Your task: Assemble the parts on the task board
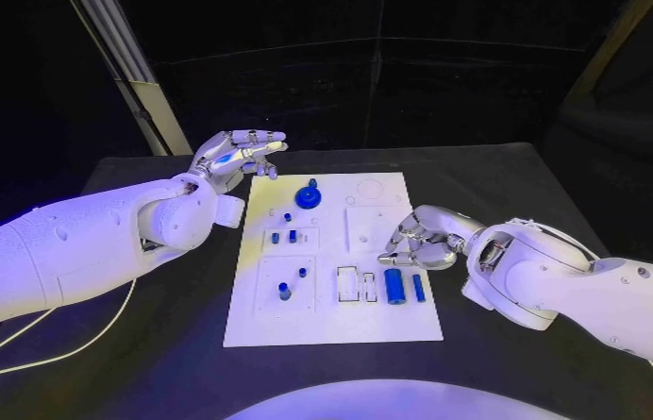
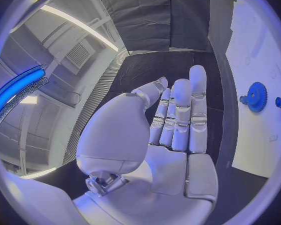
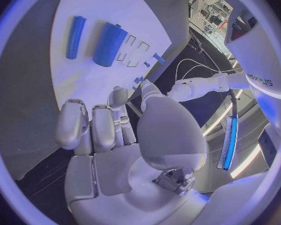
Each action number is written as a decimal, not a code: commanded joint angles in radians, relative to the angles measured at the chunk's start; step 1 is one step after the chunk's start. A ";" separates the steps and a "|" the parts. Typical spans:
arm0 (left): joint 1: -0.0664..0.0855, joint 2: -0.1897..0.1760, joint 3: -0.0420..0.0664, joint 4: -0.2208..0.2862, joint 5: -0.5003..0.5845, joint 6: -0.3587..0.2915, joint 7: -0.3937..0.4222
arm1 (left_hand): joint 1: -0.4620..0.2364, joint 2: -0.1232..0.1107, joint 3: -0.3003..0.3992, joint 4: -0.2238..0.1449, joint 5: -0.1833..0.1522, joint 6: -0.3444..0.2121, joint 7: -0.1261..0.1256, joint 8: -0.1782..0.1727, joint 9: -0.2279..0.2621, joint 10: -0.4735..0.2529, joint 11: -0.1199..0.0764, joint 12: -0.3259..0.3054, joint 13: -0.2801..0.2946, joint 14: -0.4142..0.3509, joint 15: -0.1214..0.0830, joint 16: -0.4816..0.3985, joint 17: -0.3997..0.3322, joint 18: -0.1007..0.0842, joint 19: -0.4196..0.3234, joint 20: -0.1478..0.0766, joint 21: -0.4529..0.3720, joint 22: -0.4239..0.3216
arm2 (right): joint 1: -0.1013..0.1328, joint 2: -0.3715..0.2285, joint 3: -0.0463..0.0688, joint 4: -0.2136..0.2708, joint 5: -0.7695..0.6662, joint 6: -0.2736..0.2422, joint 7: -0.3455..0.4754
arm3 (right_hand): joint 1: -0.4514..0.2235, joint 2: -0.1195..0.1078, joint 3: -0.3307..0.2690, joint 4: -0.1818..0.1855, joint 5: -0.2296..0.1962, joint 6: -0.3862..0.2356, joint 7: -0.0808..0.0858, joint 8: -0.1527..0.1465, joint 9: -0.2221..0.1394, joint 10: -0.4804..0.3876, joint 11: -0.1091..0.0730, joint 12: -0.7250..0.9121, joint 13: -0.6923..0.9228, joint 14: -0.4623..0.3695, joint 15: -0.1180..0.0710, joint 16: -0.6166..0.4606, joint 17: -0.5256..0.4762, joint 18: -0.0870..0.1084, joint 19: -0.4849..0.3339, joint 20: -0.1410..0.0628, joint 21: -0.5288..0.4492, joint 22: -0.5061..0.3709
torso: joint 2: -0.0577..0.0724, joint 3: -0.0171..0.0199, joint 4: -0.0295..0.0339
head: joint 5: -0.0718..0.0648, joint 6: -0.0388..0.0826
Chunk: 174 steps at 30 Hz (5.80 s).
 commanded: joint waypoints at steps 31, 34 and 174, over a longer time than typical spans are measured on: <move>0.001 -0.014 -0.001 0.016 0.002 0.014 0.005 | 0.002 0.004 -0.001 -0.007 0.005 -0.003 0.001 0.002 -0.001 -0.005 -0.001 0.007 -0.001 -0.008 -0.001 -0.004 -0.001 0.014 -0.004 -0.002 -0.006 -0.001 | -0.056 0.047 -0.001 -0.001 -0.228 0.181 -0.245 | -0.040 0.049 -0.163 0.005 -0.015 -0.033 -0.015 0.124 0.052 0.069 -0.006 0.304 0.397 0.070 -0.009 0.157 0.269 -0.038 0.058 -0.001 0.073 0.132 | 0.002 -0.0001 0.0026 | -0.014 -0.012; 0.001 -0.015 -0.001 0.017 0.002 0.015 0.004 | 0.002 0.004 -0.001 -0.007 0.005 -0.003 0.001 0.002 -0.001 -0.005 -0.001 0.007 -0.001 -0.008 -0.001 -0.004 -0.001 0.014 -0.004 -0.002 -0.006 -0.001 | -0.061 0.062 -0.002 -0.010 -0.248 0.185 -0.246 | -0.035 0.048 -0.164 0.003 -0.017 -0.034 -0.015 0.127 0.054 0.068 -0.006 0.303 0.398 0.069 -0.010 0.157 0.269 -0.038 0.058 -0.001 0.073 0.131 | 0.002 -0.0005 0.0019 | -0.015 -0.016; 0.001 -0.006 -0.002 0.023 0.002 0.017 -0.001 | -0.005 0.005 -0.004 -0.006 0.005 -0.005 0.002 0.005 -0.001 -0.008 0.000 0.012 -0.002 -0.008 0.000 -0.002 -0.005 0.014 -0.003 -0.002 -0.008 -0.003 | -0.077 -0.053 0.000 0.055 -0.370 0.137 -0.241 | 0.112 0.162 -0.304 -0.027 0.023 0.054 -0.026 0.007 0.157 0.059 -0.017 0.084 0.358 0.057 -0.018 0.098 0.221 -0.037 0.053 -0.008 0.059 0.131 | -0.014 -0.0039 -0.0105 | -0.027 -0.005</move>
